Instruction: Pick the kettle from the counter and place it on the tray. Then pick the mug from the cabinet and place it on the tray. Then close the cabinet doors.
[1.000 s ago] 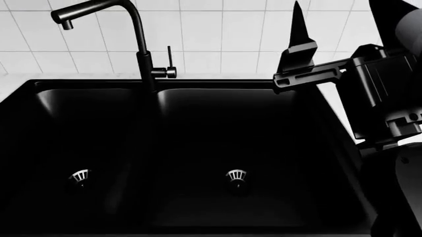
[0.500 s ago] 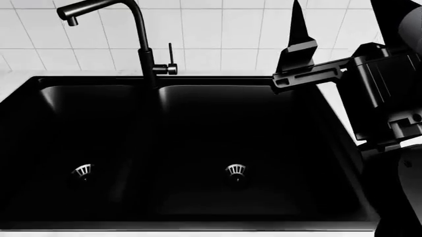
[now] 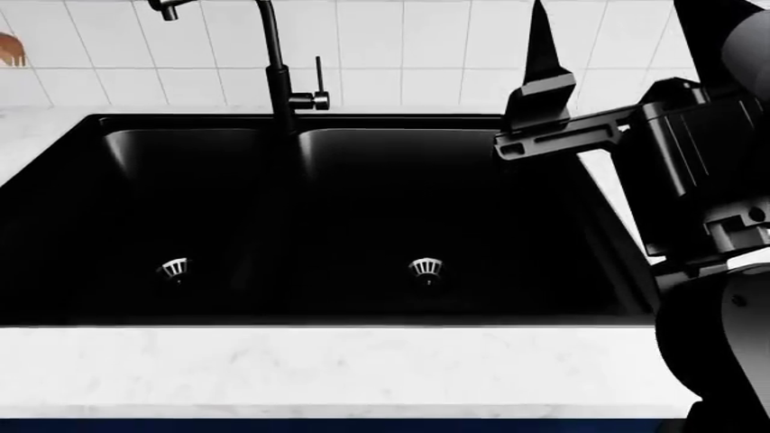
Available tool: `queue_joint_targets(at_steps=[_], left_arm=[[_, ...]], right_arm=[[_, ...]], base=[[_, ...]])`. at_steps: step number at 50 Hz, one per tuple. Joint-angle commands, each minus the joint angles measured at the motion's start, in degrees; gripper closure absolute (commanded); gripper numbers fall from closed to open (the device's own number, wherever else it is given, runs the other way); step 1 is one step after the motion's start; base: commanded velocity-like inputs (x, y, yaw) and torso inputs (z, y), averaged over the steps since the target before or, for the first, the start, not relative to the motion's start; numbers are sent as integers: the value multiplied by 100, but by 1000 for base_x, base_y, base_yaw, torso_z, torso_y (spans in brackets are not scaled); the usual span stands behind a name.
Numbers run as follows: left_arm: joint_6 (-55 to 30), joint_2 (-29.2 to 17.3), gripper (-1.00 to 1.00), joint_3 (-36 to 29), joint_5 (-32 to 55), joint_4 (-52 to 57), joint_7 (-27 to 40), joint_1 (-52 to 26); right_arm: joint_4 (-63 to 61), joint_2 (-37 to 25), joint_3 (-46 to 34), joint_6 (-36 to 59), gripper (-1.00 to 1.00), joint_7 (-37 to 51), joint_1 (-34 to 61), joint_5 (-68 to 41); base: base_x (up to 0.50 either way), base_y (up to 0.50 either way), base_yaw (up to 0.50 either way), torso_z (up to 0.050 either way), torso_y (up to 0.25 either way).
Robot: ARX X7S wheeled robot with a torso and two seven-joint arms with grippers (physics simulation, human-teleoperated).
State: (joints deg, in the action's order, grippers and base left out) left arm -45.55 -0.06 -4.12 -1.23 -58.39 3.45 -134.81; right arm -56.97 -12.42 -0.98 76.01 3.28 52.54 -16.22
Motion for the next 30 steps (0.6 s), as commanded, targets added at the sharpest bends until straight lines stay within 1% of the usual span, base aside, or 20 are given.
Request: queue_joint_targets(at_steps=[1, 6, 9, 16, 22, 25, 30], left_arm=[[-13, 1, 100, 80, -31, 15, 31, -19], [-92, -2, 100, 162, -65, 71, 33, -19], [-294, -21, 100, 289, -130, 180, 12, -19], [-1166, -56, 100, 295, -238, 758, -356, -19], [-2168, -56, 100, 239, -106, 1743, -616, -15], [-2803, -107, 100, 186, 4, 2574, -683, 200], [-3603, -173, 100, 123, 158, 3689, -785, 422]], right_arm=[[-9, -10, -12, 37, -100, 57, 54, -68], [29, -19, -43, -10, -100, 79, 42, -87], [49, -31, -42, -53, -100, 82, 12, -100], [109, -67, -20, -254, -100, 81, -149, -112], [145, -75, -16, -361, -100, 91, -239, -129], [161, -79, -25, -397, -100, 99, -264, -138], [213, -90, -39, -513, -100, 113, -338, -137]], base=[[0, 0, 0, 0, 0], [0, 0, 0, 0, 0], [0, 0, 0, 0, 0], [0, 0, 0, 0, 0], [0, 0, 0, 0, 0], [0, 0, 0, 0, 0], [0, 0, 0, 0, 0]])
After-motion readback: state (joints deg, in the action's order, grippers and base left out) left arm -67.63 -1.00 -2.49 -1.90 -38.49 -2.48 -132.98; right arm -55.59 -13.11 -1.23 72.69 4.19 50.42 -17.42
